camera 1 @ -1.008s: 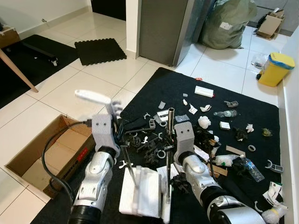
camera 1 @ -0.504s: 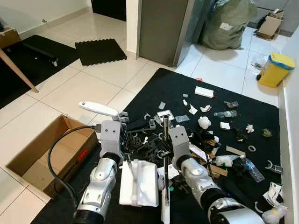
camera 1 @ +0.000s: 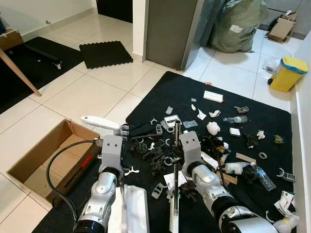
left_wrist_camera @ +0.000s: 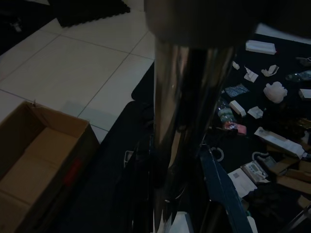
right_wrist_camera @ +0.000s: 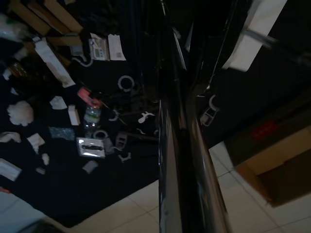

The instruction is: Sweep floor

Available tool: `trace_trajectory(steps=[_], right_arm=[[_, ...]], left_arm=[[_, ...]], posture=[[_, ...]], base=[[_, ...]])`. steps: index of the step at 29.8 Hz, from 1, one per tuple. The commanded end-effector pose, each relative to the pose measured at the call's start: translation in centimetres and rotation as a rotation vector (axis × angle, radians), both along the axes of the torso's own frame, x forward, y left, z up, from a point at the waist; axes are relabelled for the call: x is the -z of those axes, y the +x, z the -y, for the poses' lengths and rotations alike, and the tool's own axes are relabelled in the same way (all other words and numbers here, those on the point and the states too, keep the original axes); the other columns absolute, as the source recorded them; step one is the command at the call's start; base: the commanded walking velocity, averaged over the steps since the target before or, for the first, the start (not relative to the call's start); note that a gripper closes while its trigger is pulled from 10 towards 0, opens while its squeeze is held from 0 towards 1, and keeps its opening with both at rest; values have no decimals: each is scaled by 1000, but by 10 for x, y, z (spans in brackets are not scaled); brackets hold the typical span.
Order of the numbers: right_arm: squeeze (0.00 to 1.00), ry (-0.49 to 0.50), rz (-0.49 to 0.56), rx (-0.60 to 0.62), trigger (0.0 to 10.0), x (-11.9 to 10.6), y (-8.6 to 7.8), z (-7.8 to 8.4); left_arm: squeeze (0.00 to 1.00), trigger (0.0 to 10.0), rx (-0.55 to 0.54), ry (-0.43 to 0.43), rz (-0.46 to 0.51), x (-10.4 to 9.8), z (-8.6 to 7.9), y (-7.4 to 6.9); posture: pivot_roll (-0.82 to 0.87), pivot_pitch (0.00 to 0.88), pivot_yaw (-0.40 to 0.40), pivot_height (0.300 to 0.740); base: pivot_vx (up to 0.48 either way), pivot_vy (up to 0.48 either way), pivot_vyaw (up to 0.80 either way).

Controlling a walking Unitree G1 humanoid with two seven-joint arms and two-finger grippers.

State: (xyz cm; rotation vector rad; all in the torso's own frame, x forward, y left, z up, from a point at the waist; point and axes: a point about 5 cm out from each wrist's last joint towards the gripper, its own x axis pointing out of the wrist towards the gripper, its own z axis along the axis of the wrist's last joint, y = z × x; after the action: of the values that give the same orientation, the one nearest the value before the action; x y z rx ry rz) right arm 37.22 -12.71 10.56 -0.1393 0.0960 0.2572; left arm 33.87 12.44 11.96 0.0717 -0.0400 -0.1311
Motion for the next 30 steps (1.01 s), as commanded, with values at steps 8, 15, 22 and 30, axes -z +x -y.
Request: trace_trajectory(steps=[8, 15, 22, 30], right_arm=[[0, 11, -101, 41, 10000, 31, -16, 6], [0, 59, -80, 37, 10000, 28, -16, 4], [0, 52, -70, 63, 10000, 34, -20, 4], [0, 56, -65, 67, 10000, 33, -20, 4]], left_arm=[[0, 10000, 3, 14, 44, -2, -2, -2], [0, 10000, -25, 74, 75, 1, -6, -3], [0, 10000, -13, 93, 116, -2, -2, -10], [0, 10000, -31, 76, 100, 3, -5, -12]], posture=[[109, 315, -20, 740], [111, 315, -20, 740], [127, 313, -18, 740], [123, 305, -20, 740]], base=[[0, 0, 0], [0, 0, 0], [0, 0, 0], [0, 0, 0]])
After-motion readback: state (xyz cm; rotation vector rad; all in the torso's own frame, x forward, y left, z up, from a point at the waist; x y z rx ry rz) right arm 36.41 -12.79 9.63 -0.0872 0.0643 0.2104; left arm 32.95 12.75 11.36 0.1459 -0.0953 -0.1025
